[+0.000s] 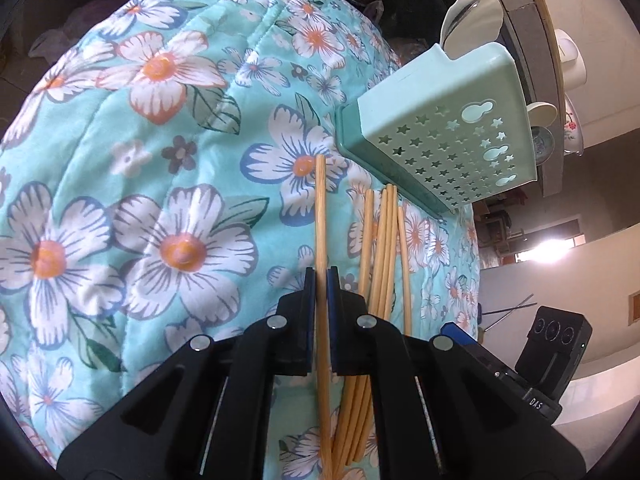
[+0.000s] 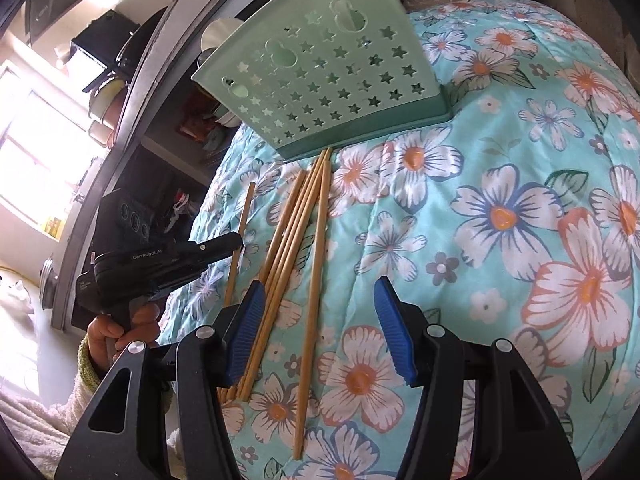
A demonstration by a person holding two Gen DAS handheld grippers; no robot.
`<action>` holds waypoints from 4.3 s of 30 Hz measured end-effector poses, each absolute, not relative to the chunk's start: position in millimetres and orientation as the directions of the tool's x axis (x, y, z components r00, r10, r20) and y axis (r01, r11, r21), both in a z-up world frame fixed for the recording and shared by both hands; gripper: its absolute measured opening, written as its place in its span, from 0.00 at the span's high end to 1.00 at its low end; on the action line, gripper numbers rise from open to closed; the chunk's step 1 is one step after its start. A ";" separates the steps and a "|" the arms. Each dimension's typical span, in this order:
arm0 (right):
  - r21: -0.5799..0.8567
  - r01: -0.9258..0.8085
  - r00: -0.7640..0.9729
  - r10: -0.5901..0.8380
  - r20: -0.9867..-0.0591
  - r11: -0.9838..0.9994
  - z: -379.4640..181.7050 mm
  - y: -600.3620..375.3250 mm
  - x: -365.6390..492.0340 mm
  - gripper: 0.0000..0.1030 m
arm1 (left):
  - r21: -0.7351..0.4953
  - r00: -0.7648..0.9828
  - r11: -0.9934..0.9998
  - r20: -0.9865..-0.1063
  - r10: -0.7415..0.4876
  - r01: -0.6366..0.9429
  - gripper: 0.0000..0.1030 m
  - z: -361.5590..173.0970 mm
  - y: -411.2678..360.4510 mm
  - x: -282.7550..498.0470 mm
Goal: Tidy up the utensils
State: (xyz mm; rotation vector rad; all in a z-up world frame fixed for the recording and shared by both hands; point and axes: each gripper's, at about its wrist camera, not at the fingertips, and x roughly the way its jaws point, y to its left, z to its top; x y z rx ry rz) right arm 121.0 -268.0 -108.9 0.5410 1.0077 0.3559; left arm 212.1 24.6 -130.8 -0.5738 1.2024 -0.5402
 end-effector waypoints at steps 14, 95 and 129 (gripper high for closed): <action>0.424 -0.053 0.441 0.402 -0.802 0.904 -133.2 -228.5 134.5 0.91 | -0.600 0.295 0.793 -0.743 -0.601 0.106 0.95 -129.9 31.7 205.1; 0.458 0.070 0.449 0.382 -0.808 0.886 -140.7 -291.0 109.7 0.92 | -0.161 0.358 0.922 -0.887 -0.291 0.351 0.80 -111.2 -50.0 220.3; 0.300 0.057 0.501 0.233 -0.834 0.952 -124.5 -270.4 175.8 0.62 | -0.165 0.380 0.926 -0.876 -0.295 0.338 0.92 -116.1 -38.5 220.0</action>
